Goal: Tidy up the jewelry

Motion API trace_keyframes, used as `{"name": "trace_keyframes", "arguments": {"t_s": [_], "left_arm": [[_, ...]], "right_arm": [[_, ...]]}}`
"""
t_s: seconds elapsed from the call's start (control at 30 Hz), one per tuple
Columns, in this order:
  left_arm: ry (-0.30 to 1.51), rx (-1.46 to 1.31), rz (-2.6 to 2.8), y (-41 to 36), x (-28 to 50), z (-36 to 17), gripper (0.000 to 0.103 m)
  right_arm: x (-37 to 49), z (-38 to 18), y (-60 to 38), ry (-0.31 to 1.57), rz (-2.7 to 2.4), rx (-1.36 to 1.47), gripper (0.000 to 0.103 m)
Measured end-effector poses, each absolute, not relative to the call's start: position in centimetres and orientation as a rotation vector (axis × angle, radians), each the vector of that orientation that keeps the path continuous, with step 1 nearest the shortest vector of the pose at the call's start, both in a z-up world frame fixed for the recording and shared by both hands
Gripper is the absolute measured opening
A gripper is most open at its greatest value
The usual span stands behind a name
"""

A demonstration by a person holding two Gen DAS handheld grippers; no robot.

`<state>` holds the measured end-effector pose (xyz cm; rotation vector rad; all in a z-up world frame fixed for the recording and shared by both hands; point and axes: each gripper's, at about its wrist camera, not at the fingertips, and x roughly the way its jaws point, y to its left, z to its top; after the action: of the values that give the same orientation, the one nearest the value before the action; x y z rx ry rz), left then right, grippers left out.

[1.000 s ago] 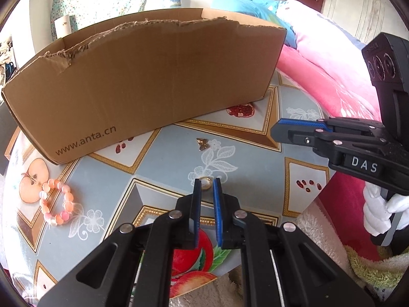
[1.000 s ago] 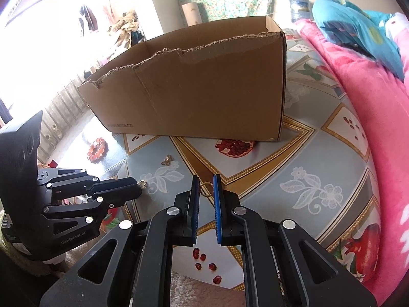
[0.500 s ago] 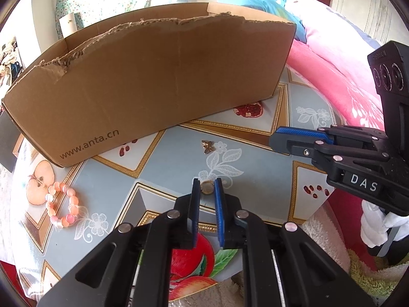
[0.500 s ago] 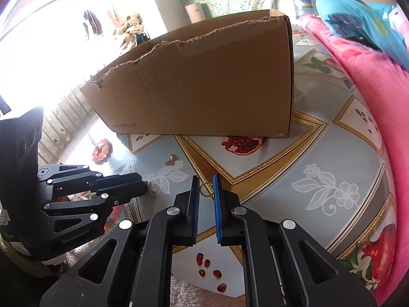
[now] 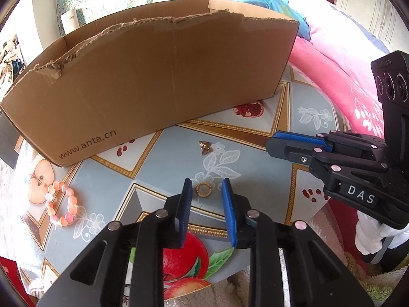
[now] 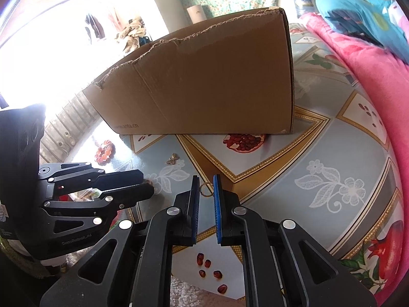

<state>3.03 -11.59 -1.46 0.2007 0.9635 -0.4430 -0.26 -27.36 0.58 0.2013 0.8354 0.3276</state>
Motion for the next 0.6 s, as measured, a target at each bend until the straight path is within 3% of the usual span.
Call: {"name": "trace_keyframes", "arguments": {"t_s": [0.17,0.6], "left_arm": [[0.948,0.259,-0.426,-12.3,3.2,-1.6,0.012],[0.980,0.191,-0.483,-10.7,4.4,-1.7,0.011]], "right_arm": [[0.1,0.3,-27.6,0.847,0.341,0.221,0.009],[0.3,1.2,-27.4,0.858,0.353,0.209,0.009]]}}
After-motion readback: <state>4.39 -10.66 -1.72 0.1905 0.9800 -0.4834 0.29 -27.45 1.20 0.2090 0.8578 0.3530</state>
